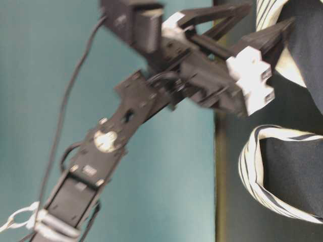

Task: Arrange the slippers with the left arm.
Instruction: 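Grasp the right slipper's striped upper with the left gripper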

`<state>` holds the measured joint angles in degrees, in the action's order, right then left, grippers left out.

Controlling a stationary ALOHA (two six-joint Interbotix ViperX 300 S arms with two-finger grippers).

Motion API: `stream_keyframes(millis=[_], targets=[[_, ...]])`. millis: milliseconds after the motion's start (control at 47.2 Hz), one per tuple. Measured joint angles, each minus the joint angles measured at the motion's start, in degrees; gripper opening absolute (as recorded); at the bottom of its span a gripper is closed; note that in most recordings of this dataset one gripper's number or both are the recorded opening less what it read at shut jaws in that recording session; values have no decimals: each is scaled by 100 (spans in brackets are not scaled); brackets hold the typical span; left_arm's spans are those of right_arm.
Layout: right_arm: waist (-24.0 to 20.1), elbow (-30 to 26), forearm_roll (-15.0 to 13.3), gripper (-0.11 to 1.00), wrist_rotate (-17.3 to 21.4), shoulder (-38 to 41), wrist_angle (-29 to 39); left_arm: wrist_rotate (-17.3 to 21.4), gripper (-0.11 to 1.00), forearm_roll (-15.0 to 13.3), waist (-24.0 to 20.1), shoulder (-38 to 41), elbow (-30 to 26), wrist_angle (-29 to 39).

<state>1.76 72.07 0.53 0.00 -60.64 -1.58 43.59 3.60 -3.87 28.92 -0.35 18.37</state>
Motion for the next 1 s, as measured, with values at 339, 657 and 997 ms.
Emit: stream_keyframes(millis=[339,657,997], targets=[[0,35,9,0,0,-97,18,-457,10,0,18,88,-211,18],[0,62,9,0,0,-290,114,-1292,1,0,9,-193,-352,571],[0,141,9,0,0,-334,123,-3340,1,0,-114,-765,-580,1731]])
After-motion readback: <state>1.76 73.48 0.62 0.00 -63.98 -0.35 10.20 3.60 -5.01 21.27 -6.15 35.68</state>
